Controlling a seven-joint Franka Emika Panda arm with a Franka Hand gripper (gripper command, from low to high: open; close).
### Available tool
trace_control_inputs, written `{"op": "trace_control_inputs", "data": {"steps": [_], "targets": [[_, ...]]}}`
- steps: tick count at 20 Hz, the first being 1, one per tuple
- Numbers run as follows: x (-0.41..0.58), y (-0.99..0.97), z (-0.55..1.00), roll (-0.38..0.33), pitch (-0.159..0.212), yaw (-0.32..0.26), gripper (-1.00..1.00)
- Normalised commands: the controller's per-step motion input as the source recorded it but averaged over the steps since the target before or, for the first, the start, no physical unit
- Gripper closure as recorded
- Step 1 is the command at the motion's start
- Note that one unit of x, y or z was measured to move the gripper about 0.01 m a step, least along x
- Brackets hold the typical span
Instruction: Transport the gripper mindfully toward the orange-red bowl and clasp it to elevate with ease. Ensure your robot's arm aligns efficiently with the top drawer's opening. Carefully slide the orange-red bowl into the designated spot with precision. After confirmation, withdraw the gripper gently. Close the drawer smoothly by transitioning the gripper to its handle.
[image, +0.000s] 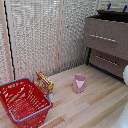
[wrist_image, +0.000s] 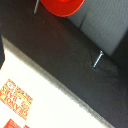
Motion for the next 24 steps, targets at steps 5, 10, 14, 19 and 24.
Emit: {"op": "trace_control_inputs", "data": {"steps": [5,10,14,19,24], "targets": [[-0.130,0.00,0.37,-0.232,0.005,0.214,-1.00],[-0.147,-0.01,0.12,-0.248,0.057,0.247,-1.00],[-0.026,0.00,0.02,-0.290,0.111,0.213,-1.00],[0.000,0.04,0.01,-0.312,0.147,0.172,-1.00],[0.000,0.08,0.00,-0.348,0.145,0.145,-1.00]]}}
